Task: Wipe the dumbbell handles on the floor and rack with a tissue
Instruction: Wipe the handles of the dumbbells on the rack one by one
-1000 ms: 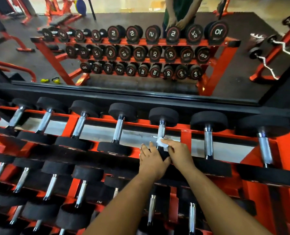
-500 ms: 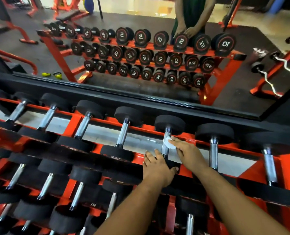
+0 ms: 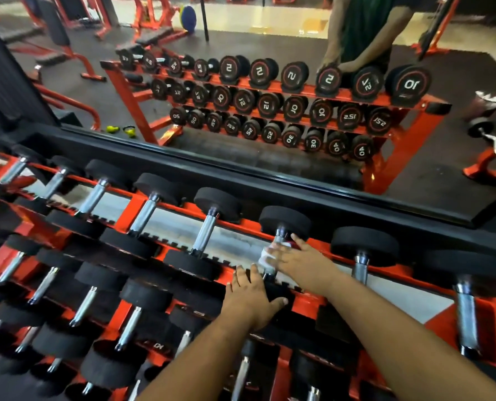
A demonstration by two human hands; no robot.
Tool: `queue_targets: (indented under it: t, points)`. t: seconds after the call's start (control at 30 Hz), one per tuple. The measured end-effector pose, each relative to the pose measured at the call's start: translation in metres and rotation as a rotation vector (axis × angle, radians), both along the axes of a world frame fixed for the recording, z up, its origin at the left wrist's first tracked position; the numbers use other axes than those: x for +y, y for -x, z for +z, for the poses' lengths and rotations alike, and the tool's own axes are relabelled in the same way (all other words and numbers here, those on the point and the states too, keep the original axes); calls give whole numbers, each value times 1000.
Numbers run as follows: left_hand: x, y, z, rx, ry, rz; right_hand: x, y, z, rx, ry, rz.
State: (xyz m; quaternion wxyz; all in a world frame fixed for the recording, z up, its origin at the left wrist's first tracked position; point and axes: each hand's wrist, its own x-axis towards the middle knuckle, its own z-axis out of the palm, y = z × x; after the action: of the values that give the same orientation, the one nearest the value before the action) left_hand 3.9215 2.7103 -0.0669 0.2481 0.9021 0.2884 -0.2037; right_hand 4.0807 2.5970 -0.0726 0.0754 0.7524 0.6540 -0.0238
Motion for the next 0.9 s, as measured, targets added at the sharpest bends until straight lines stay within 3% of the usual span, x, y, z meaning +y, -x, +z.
queue_targets:
  t: [0.1,0.2,0.3,0.4,0.5,0.6,0.7,0.8,0.9]
  points:
    - [-1,-1,3,12,-11,-11,1,8,-3,41,-52,-199]
    - [0,-2,1,31,-26,-18,-2,19,-21,101,-38,-45]
    - [0,-4,3,77,-36,-44,-5,11,-17,33,-53,60]
    - [1,-6,8,129,-42,-74,5,7,-4,-37,-31,-197]
    - [2,-7,8,138,-44,-93,12,18,1,56,-38,-334]
    - [1,-5,7,132,-48,-95,1,29,-5,199,0,-173]
    - [-1,-4,8,107,-50,-86,-6,22,-7,146,-11,-46]
    - [-1,-3,9,96,-59,-78,6,11,-4,40,-28,-245]
    - [-1,-2,7,83,-54,-67,17,21,-4,91,-56,-358]
